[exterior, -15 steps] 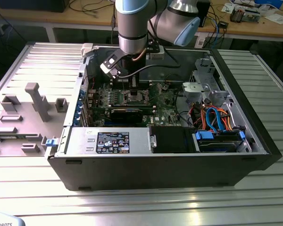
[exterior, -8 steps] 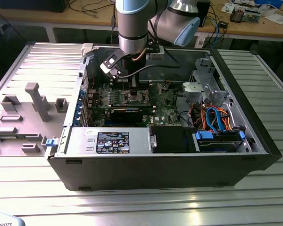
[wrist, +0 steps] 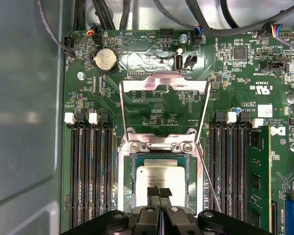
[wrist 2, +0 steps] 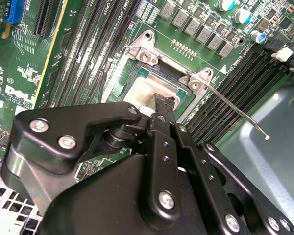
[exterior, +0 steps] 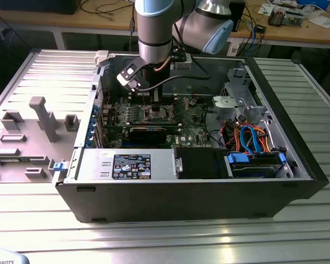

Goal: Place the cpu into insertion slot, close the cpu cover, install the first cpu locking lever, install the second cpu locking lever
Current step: 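Close the cpu cover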

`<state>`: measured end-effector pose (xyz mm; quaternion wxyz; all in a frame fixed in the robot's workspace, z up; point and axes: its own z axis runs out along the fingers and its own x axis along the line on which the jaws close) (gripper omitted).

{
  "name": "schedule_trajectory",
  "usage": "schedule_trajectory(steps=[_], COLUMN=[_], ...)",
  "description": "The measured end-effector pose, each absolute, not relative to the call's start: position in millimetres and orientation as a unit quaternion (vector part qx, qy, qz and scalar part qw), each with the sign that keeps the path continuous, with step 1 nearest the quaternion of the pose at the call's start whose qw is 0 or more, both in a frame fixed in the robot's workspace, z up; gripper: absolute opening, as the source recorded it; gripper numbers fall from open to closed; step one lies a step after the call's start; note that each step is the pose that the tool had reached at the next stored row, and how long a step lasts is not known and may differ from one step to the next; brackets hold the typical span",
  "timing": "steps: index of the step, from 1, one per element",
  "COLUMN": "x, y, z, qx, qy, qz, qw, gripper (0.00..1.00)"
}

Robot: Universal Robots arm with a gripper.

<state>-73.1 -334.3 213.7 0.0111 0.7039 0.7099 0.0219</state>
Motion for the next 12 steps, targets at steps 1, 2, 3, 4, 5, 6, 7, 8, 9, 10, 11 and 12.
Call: schedule_trajectory(steps=[1,2,3,4,5,6,7,8,9,10,11,12], x=[-73,-73,-73,-73,-73,-73,-73,-73,-73,-73,-73,-73], y=[-334,-334,-334,-334,-334,-334,-334,-334,-334,-334,-334,-334], z=[214,214,214,225,237,253,253,253,253,253,253,253], qx=[0.704,0.704,0.702,0.702,0.702,0.702,0.702,0.702,0.702,0.702,0.702,0.702], qy=[0.710,0.710,0.711,0.712,0.712,0.712,0.712,0.712,0.712,0.712,0.712,0.712], qz=[0.022,0.022,0.021,0.021,0.021,0.021,0.021,0.021,0.021,0.021,0.021,0.021], qw=[0.011,0.011,0.010,0.010,0.010,0.010,0.010,0.010,0.010,0.010,0.010,0.010], gripper=[0.11,0.11,0.11,0.11,0.11,0.11,0.11,0.11,0.11,0.11,0.11,0.11])
